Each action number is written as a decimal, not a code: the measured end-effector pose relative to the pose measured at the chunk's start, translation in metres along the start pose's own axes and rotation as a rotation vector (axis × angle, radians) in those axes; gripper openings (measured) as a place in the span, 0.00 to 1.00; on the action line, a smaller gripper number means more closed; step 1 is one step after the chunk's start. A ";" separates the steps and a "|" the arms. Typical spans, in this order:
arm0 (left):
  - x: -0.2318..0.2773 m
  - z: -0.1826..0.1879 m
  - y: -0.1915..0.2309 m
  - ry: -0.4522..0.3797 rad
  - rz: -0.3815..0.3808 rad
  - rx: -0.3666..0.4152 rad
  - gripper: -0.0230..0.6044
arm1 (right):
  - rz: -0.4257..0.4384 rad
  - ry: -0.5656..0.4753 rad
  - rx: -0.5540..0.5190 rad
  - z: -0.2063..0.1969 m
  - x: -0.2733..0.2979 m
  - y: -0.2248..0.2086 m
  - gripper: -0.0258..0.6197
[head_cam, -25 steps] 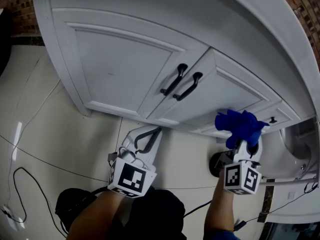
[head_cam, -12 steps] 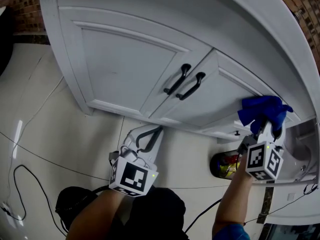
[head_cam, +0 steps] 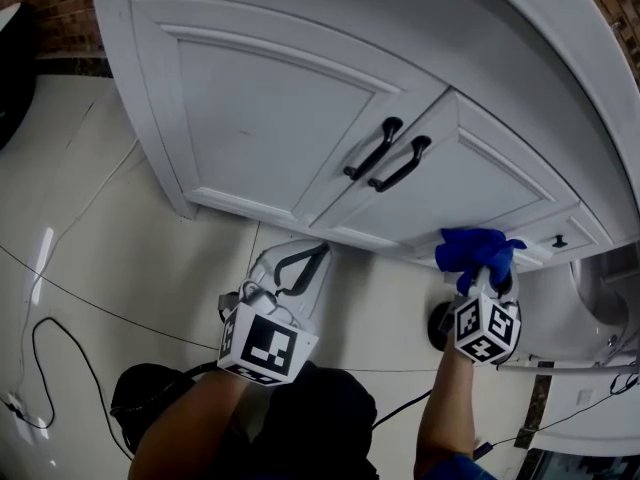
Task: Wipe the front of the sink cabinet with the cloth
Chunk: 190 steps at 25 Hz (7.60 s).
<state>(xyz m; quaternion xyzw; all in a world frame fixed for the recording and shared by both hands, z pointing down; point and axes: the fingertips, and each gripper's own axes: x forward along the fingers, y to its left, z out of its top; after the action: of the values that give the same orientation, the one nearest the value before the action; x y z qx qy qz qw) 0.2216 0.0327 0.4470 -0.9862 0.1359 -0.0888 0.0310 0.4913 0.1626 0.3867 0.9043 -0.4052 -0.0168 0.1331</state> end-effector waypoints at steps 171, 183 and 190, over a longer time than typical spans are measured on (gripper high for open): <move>-0.292 0.330 0.058 0.203 0.432 -0.252 0.04 | 0.905 0.171 0.093 0.358 -0.239 0.222 0.16; -0.327 0.372 0.016 0.110 0.397 -0.243 0.04 | 0.819 0.091 0.179 0.385 -0.292 0.192 0.16; -0.416 0.365 -0.015 0.091 0.321 -0.171 0.04 | 0.744 0.215 0.134 0.369 -0.393 0.199 0.16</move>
<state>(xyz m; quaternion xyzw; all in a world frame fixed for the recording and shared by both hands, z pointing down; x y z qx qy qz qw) -0.1017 0.1743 0.0201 -0.9458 0.3000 -0.1155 -0.0455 0.0312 0.2419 0.0508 0.6991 -0.6892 0.1539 0.1126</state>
